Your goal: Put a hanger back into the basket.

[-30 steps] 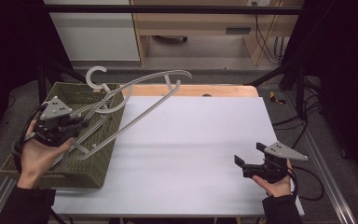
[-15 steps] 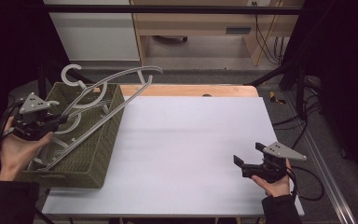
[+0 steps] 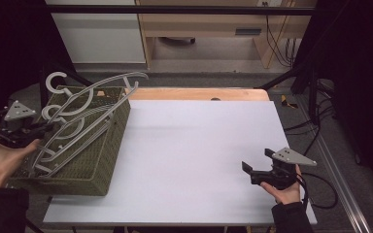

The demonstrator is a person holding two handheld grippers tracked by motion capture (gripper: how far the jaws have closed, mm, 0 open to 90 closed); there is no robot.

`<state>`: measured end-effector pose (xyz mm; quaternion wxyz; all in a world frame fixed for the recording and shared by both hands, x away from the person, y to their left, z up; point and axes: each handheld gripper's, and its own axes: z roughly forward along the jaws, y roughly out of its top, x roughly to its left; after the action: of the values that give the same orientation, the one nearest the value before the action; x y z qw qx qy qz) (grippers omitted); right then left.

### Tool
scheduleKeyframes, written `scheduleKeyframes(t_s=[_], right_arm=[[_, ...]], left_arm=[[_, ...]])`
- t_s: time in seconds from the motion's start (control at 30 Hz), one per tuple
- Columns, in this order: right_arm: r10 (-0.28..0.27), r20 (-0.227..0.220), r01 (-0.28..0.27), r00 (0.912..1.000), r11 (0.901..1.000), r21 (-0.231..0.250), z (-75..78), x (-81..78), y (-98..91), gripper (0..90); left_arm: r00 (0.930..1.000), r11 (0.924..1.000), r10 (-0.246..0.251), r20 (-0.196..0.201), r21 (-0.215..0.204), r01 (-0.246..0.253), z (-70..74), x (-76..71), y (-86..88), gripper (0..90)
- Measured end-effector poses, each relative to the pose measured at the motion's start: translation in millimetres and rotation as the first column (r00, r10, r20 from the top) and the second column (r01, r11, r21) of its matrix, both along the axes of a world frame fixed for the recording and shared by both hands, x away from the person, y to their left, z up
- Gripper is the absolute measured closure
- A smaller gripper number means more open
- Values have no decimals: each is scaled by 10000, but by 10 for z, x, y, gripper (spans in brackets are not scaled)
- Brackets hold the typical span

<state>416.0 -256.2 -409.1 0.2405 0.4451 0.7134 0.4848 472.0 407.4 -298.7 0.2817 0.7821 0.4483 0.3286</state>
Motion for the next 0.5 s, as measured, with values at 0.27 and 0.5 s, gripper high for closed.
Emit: scheduleKeyframes(t_s=[0.27, 0.5], right_arm=[[20, -64, -20, 10000, 10000, -14, -15, 10, 12, 31], [38, -58, -39, 10000, 10000, -60, -24, 17, 11, 32]], left_arm=[[9985, 9986, 529, -119, 44, -528, -101, 29, 235, 816], [9958, 9965, 826, -389, 191, -819, -201, 58, 366, 816]])
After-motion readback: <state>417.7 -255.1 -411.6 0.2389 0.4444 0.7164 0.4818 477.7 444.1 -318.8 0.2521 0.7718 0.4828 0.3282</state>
